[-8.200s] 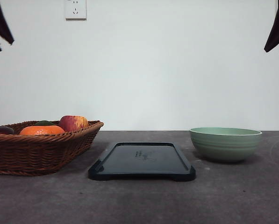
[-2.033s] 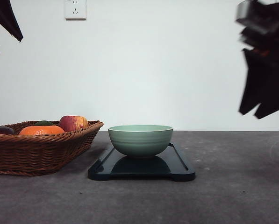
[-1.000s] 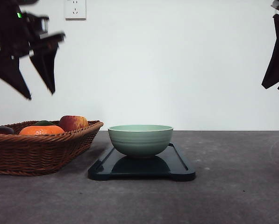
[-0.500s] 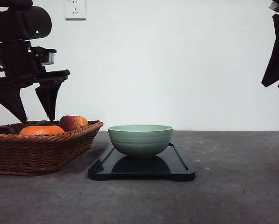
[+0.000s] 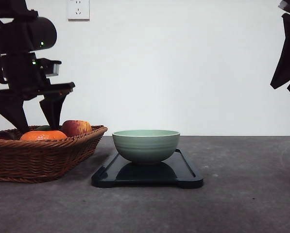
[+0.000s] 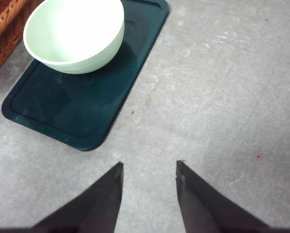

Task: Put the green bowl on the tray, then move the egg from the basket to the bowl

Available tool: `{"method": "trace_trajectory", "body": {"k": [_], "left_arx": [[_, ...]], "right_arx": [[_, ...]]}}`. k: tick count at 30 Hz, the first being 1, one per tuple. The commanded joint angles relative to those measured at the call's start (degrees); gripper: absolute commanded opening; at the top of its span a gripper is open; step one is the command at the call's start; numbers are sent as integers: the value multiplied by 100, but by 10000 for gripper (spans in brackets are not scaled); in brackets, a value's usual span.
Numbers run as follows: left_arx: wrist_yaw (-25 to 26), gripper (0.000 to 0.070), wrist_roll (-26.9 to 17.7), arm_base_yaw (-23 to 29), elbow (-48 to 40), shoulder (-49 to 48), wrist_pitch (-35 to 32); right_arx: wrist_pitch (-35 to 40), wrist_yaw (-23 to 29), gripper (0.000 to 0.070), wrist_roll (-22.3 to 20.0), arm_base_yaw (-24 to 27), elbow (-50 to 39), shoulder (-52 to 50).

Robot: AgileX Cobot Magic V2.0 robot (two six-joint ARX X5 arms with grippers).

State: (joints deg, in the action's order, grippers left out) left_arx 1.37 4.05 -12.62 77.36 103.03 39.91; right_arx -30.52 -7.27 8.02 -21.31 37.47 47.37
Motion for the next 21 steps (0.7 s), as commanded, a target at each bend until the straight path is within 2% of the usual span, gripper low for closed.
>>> {"method": "trace_trajectory", "body": {"k": [1,14,18,21], "left_arx": [[-31,431,-37,-9,136,176,-69],[-31,411,-35,-9,143,454,-104],[-31,241,-35,-9,144,454,-68],[-31,222,-35,-9,145,453,-32]], "right_arx": [[70,25,209,99,-18,22,42],[70,24,209,205,-20,22,42],[68,26,209,208,-20,22,42],[67,26,209,207,-20,22,42]]}}
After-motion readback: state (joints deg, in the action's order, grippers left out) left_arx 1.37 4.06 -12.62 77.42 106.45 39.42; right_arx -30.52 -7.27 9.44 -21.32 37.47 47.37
